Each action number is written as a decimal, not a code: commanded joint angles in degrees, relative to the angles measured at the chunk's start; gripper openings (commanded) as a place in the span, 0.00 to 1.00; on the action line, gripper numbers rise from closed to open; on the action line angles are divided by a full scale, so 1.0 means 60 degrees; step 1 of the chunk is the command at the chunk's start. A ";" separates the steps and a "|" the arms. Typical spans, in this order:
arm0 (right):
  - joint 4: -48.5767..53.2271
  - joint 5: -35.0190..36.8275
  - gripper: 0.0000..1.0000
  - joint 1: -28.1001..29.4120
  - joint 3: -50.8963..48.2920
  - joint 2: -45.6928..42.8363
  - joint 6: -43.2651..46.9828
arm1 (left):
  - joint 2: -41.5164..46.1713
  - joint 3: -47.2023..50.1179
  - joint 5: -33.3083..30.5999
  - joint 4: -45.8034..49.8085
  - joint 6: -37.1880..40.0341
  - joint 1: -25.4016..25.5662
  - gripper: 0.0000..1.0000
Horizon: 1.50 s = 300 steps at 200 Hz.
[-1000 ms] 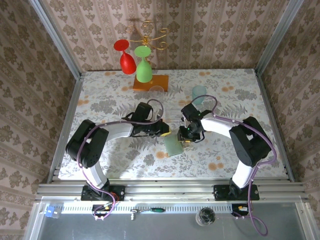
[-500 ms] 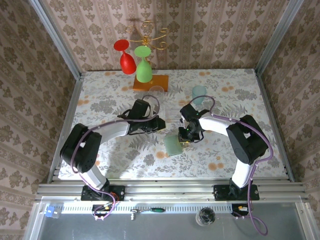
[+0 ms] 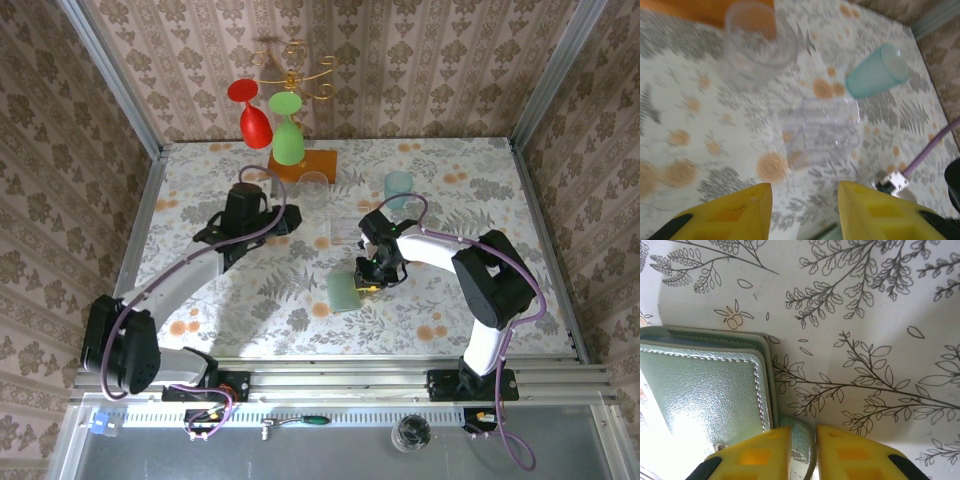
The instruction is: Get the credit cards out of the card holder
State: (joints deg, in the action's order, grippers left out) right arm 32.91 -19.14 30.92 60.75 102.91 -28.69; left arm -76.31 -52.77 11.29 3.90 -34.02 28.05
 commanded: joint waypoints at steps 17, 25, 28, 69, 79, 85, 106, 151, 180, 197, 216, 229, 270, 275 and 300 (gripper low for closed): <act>0.0251 -0.0160 0.22 0.0091 0.0253 -0.0055 -0.0261 | 0.0373 0.0067 0.0424 -0.0478 0.0564 -0.1128 0.50; 0.0118 -0.0215 0.21 0.0108 0.0208 -0.0013 -0.0336 | 0.0334 0.0081 0.0732 -0.0615 0.0437 -0.1375 0.50; 0.0061 -0.0230 0.21 0.0106 0.0195 0.0007 -0.0377 | 0.0327 0.0089 0.0837 -0.0646 0.0387 -0.1456 0.51; -0.0597 -0.0403 0.18 0.0192 0.0005 0.0124 -0.0884 | 0.0334 -0.0280 0.1154 -0.0026 0.0908 -0.1980 0.54; -0.0642 -0.0371 0.16 0.0208 -0.0016 0.0149 -0.0957 | 0.0355 -0.0461 0.0940 0.0395 0.1369 -0.1973 0.55; -0.0663 -0.0332 0.15 0.0222 -0.0011 0.0153 -0.0995 | 0.0391 -0.0556 0.0810 0.0657 0.1698 -0.1980 0.55; -0.0801 -0.0180 0.10 0.0251 -0.0069 0.0098 -0.1107 | 0.0599 -0.0800 0.0318 0.1275 0.2670 -0.1980 0.56; -0.0928 0.0066 0.01 0.0252 -0.0153 -0.0101 -0.1195 | 0.0738 -0.1413 0.0002 0.1751 0.4197 -0.2227 0.82; -0.0981 0.0322 0.00 0.0252 -0.0083 -0.0202 -0.1296 | 0.0629 -0.1072 0.1689 0.0701 0.3412 -0.3224 1.00; -0.1140 0.0448 0.00 0.0252 -0.0081 -0.0313 -0.1507 | 0.0467 -0.0816 0.2484 0.0036 0.2798 -0.3666 1.00; -0.1400 0.0539 0.00 0.0231 -0.0067 -0.0412 -0.1715 | 0.0266 -0.0671 0.3350 -0.0524 0.2473 -0.3892 1.00; -0.1497 0.0578 0.00 0.0189 -0.0012 -0.0458 -0.1820 | 0.0197 -0.0649 0.3603 -0.0688 0.2458 -0.3884 1.00; -0.1615 0.0783 0.00 -0.0051 0.0074 -0.0844 -0.1978 | -0.0006 -0.1134 0.3249 0.0259 0.2830 -0.3681 0.94; -0.1599 0.0812 0.00 -0.0093 0.0070 -0.0908 -0.1990 | -0.0003 -0.1174 0.3204 0.0334 0.2887 -0.3667 0.92; -0.1464 0.1136 0.00 -0.0281 0.0123 -0.1264 -0.2008 | 0.0224 -0.1290 0.2226 0.0780 0.3460 -0.3301 0.91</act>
State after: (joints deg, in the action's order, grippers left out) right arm 24.14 -15.68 30.37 60.38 98.89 -39.53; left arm -76.12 -57.74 28.69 5.10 -17.02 6.28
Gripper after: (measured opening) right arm 0.064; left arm 0.904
